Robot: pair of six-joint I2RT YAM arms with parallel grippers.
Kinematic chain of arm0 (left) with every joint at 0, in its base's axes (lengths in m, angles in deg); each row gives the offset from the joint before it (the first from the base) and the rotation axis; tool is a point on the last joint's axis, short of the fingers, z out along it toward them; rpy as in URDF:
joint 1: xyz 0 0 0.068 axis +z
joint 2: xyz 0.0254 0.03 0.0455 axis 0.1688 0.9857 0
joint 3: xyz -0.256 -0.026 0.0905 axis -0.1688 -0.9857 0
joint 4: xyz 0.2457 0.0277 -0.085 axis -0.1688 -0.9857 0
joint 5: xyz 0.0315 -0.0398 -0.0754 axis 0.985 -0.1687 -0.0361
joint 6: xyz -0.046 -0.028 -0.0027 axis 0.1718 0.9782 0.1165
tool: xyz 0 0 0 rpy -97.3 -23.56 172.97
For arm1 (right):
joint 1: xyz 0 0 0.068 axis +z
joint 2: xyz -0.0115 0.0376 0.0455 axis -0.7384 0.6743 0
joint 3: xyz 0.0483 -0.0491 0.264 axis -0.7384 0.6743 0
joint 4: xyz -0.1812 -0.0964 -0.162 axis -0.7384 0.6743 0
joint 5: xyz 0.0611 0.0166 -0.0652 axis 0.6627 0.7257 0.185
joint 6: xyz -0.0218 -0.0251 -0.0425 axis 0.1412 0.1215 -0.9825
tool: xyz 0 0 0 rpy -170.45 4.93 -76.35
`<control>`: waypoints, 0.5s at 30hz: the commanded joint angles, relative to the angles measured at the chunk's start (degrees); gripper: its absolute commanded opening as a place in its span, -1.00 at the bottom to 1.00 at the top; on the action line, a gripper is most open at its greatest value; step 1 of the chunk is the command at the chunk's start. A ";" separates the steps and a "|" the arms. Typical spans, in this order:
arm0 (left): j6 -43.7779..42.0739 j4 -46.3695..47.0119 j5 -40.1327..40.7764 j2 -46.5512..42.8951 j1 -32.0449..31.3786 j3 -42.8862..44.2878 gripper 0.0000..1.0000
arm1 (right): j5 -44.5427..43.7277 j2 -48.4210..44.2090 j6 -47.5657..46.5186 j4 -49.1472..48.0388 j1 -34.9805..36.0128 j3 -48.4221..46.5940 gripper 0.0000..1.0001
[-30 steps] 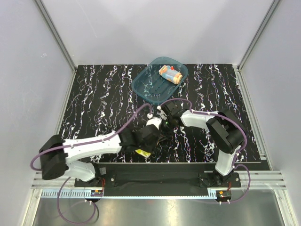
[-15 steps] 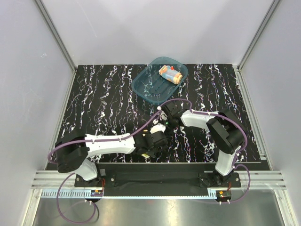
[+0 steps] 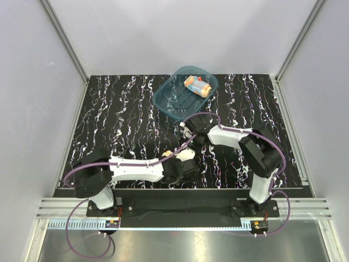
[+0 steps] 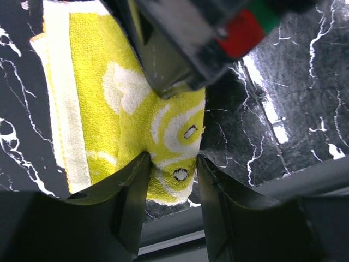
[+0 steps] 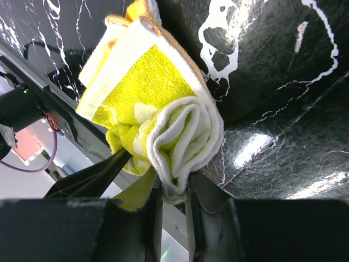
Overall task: Roll the towels
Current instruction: Roll the towel
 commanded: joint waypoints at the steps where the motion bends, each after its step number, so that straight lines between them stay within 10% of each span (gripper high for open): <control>1: 1.57 -5.62 3.37 3.29 -1.12 0.47 -0.10 | -1.47 1.01 -2.12 1.76 0.22 -2.60 -0.63; 8: 3.41 -6.50 5.57 3.99 -2.18 -2.16 -0.12 | -1.03 3.29 -3.17 2.46 0.14 -3.57 -0.60; 15: 2.54 -4.75 5.13 3.99 -2.26 -2.69 -0.67 | 1.08 4.79 -4.32 1.85 -1.27 -3.30 -0.49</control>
